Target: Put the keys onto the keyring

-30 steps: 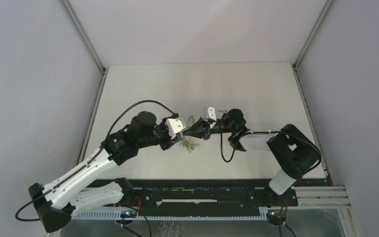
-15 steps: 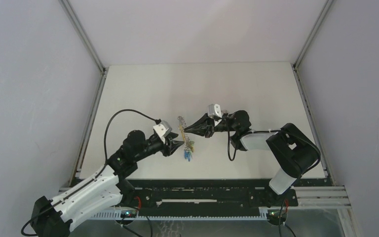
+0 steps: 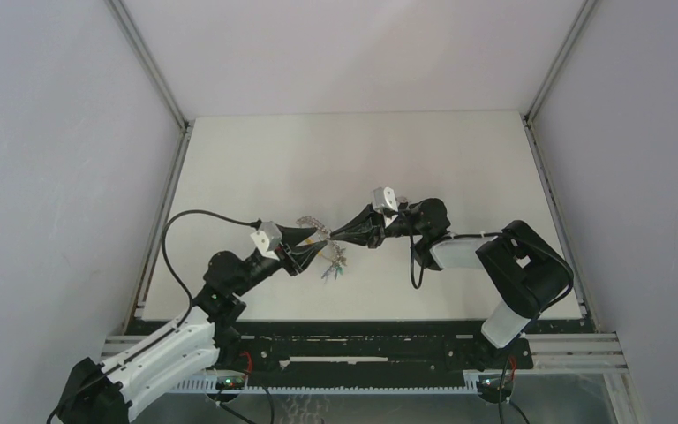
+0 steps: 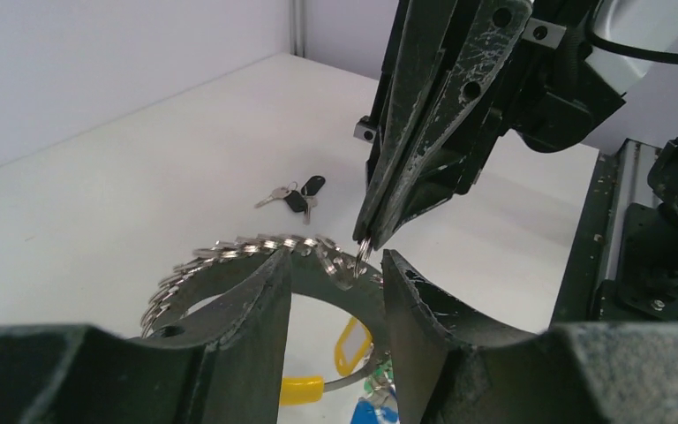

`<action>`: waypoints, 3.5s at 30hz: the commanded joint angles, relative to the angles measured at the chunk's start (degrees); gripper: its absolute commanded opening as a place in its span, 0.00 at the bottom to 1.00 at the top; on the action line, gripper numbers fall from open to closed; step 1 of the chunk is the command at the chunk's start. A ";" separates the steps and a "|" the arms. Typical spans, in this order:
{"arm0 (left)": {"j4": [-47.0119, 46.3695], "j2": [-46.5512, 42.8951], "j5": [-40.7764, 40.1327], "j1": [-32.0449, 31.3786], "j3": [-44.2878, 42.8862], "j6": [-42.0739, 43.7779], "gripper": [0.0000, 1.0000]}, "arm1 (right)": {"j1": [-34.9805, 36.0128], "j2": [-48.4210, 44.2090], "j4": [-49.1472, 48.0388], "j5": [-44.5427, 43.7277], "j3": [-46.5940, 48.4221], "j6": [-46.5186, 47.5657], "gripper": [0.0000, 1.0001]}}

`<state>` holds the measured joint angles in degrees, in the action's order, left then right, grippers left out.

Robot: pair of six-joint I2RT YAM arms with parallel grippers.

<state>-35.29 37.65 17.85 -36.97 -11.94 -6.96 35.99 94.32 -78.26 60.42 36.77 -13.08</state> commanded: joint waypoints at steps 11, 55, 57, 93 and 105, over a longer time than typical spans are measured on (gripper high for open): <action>-5.72 1.01 -1.10 0.22 2.05 -1.76 0.47 | -0.96 0.60 -1.58 0.13 0.02 -1.58 0.00; -46.79 41.36 23.20 8.23 5.95 8.29 0.46 | -0.66 4.18 17.09 0.29 -0.38 10.82 0.00; -46.83 42.34 23.75 8.23 5.59 7.98 0.41 | -0.65 4.12 17.09 0.38 -0.39 10.88 0.00; -38.55 42.08 26.83 8.23 1.33 6.48 0.22 | -0.31 2.28 19.39 0.71 -0.39 12.12 0.00; -36.33 42.85 27.57 8.23 0.38 6.50 0.18 | -0.17 1.59 19.64 0.93 -0.37 12.13 0.00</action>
<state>-70.74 80.16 43.94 -28.99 -8.58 0.08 35.40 98.96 -56.73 60.55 36.25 -1.87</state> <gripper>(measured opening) 0.185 0.003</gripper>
